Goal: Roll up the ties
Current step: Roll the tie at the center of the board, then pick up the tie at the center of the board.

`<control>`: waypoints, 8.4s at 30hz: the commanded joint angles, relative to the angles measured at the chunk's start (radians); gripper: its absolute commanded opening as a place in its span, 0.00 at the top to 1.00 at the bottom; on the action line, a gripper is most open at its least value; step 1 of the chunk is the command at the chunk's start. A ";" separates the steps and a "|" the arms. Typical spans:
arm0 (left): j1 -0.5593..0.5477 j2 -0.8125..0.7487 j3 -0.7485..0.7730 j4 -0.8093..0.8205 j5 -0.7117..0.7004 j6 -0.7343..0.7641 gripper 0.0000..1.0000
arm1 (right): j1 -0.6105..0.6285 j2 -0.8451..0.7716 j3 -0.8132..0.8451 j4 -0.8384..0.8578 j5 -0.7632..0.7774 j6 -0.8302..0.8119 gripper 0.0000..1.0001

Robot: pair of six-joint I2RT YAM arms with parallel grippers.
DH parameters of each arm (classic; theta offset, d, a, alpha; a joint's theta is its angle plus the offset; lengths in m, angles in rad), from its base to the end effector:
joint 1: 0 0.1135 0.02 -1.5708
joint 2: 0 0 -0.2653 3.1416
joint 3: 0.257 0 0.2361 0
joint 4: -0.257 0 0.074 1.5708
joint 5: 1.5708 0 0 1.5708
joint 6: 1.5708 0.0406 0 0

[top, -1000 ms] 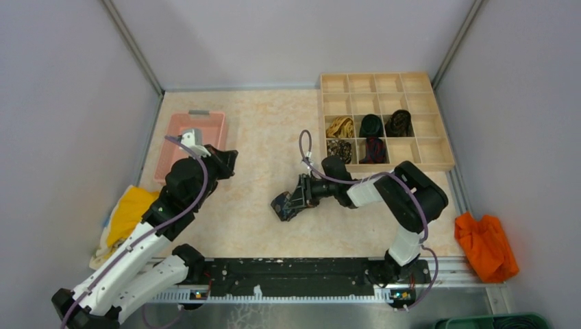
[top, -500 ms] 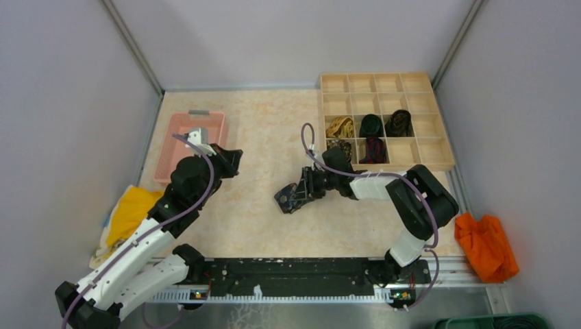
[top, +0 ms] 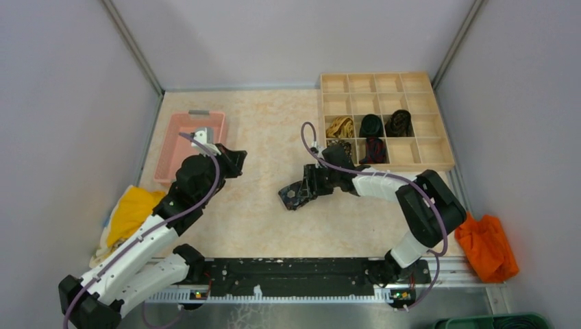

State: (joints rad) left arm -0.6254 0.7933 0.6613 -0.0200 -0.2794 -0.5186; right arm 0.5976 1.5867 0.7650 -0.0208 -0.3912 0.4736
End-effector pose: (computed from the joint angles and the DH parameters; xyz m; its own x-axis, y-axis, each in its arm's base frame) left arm 0.1524 -0.0962 0.3149 -0.2760 -0.3884 -0.8792 0.2360 0.8594 -0.4537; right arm 0.2376 0.1804 0.1692 -0.8820 -0.0903 -0.4626 -0.3682 0.7446 0.5568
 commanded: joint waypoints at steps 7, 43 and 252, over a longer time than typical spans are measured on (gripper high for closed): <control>0.002 0.012 -0.032 0.044 0.019 0.008 1.00 | 0.020 -0.043 0.063 -0.169 0.298 -0.094 0.47; 0.063 -0.214 -0.132 -0.153 -0.273 -0.139 1.00 | 0.627 0.048 0.370 -0.403 1.076 -0.199 0.33; -0.151 -0.044 -0.528 -0.021 0.148 -0.274 1.00 | 0.435 0.144 -0.354 0.936 0.036 0.619 0.18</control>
State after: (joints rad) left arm -0.7727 0.7792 0.1837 0.0032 -0.1356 -0.7704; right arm 1.0233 1.6707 0.3927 0.8417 -0.4023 1.0599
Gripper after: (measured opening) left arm 0.005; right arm 0.820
